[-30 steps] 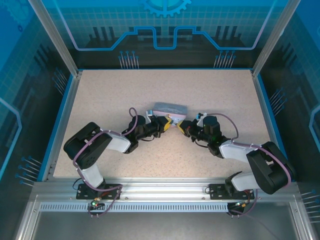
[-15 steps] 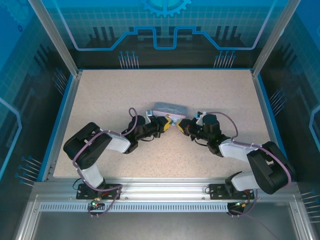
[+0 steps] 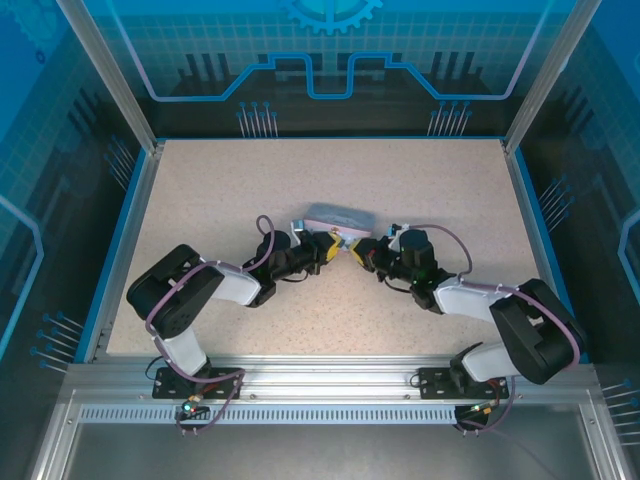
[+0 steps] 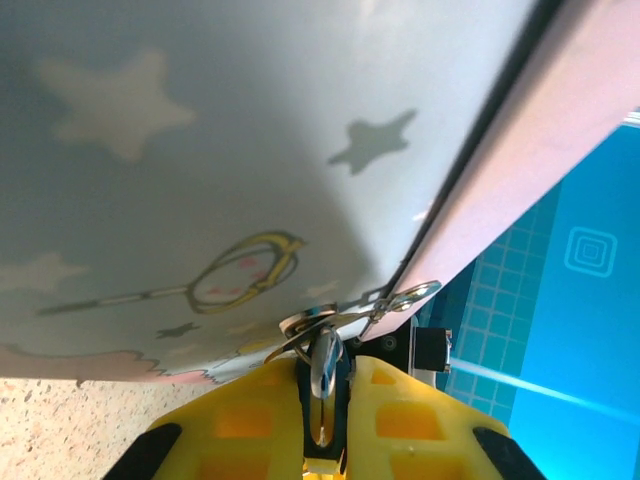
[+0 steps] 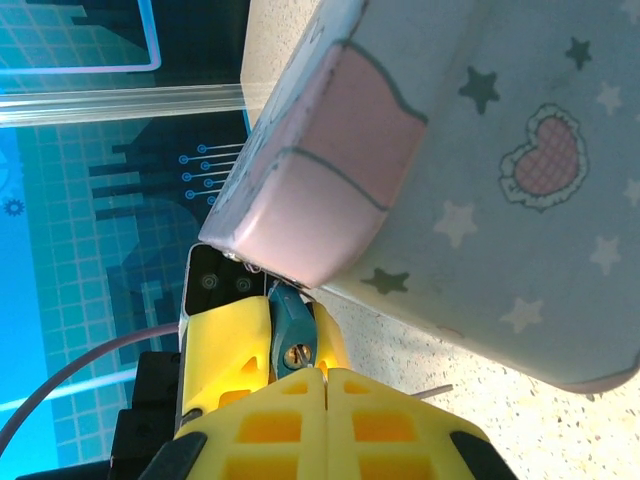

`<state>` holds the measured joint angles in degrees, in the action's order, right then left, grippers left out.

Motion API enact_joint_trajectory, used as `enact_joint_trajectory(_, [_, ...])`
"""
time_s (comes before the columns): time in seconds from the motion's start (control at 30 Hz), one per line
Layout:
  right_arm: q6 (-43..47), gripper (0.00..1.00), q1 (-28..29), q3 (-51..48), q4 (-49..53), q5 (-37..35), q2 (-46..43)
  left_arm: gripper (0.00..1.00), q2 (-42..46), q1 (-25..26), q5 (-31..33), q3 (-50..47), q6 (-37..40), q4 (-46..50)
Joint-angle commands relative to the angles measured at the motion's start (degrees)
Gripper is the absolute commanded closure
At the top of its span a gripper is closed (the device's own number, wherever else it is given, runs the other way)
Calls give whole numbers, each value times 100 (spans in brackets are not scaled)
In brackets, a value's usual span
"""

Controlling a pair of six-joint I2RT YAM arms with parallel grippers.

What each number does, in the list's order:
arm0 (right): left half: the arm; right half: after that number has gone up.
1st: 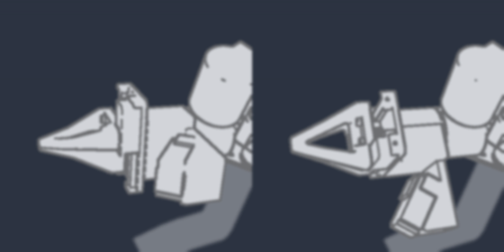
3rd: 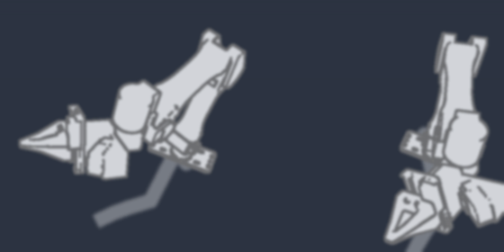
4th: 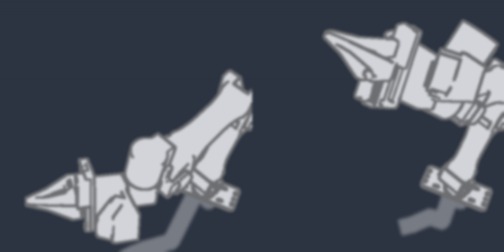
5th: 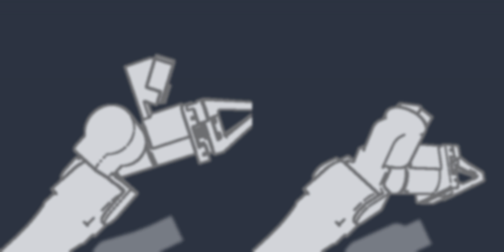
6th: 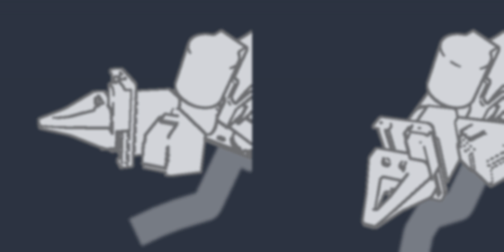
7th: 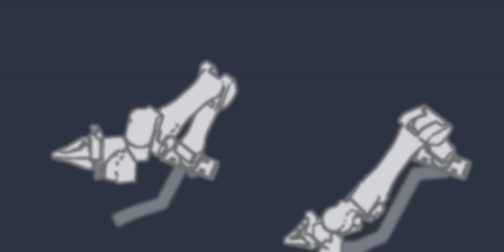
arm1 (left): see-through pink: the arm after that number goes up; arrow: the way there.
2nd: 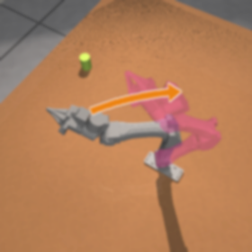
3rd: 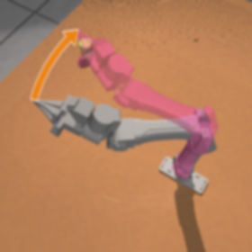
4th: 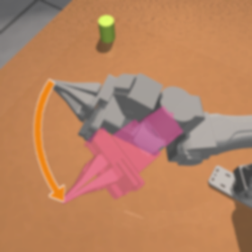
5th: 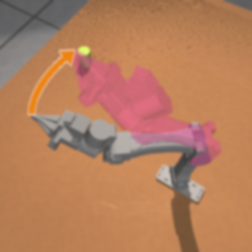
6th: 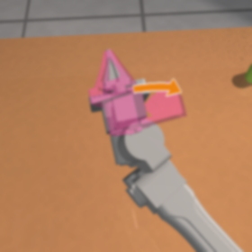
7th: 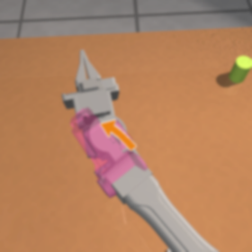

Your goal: Unlock the padlock with the key

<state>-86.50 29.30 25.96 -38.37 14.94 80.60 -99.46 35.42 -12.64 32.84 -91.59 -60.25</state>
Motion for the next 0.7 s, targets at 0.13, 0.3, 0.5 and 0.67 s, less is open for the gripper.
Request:
enact_joint_trajectory(0.13, [0,100,307,638,-282,109,315,100,94,194,-423,205,-15,-427])
enact_joint_trajectory(0.3, [131,100,331,727,-41,36,333,100,83,228,-423,205,0,-445])
enact_joint_trajectory(0.5, [-173,100,405,922,-697,204,909,100,33,286,-390,196,48,-426])
enact_joint_trajectory(0.67, [-228,94,338,1033,-750,348,1028,100,-61,285,-169,107,103,-437])
